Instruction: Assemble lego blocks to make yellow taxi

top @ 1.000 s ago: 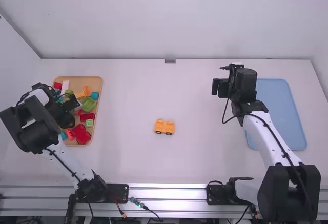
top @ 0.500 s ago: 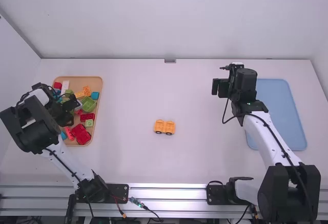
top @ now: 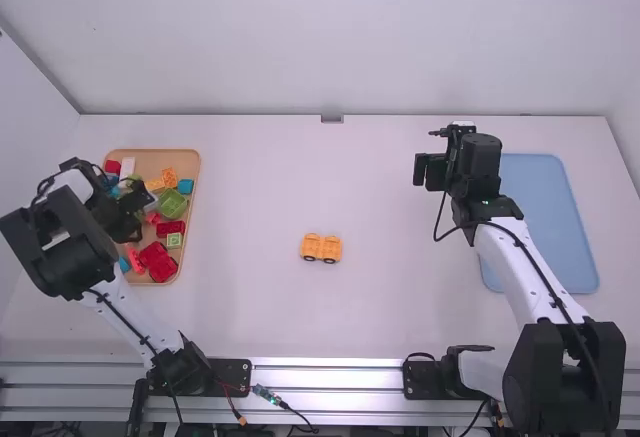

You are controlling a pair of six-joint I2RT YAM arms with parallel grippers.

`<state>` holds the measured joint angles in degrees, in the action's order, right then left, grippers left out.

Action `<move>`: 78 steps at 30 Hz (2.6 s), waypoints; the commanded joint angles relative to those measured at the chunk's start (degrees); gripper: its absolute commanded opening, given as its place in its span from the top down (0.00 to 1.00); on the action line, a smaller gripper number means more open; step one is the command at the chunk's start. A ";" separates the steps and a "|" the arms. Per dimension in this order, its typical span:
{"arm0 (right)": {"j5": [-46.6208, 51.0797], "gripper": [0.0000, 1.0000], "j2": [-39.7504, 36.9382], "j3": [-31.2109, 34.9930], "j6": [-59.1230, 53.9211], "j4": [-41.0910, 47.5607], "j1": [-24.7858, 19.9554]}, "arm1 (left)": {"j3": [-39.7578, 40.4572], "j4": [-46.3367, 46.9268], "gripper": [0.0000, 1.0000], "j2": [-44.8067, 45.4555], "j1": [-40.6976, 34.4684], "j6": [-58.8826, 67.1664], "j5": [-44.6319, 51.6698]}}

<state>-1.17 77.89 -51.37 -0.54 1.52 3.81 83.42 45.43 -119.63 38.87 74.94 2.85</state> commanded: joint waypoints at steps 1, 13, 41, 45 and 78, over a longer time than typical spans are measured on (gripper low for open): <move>-0.07 0.01 -0.44 -1.60 0.11 0.20 0.26 | 3.41 1.99 0.67 -0.05 -0.87 -3.85 1.16; -0.09 0.01 -0.42 -1.60 0.13 0.20 0.35 | 23.19 23.67 0.76 -0.05 -9.64 -16.70 3.80; -0.07 0.01 -0.42 -1.60 0.22 -0.26 0.37 | 18.97 21.00 0.10 -0.05 -6.58 -12.68 -6.32; -0.48 0.01 -0.44 -1.60 0.33 -0.50 0.37 | 13.99 18.95 0.15 -0.05 -3.43 -1.20 -4.33; -0.48 0.01 -0.44 -1.60 0.72 -1.14 1.55 | 5.01 11.52 0.27 -0.07 -2.97 26.05 5.60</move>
<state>-1.50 77.89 -51.37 -0.10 0.38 4.45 89.08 56.47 -119.63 36.21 98.70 6.79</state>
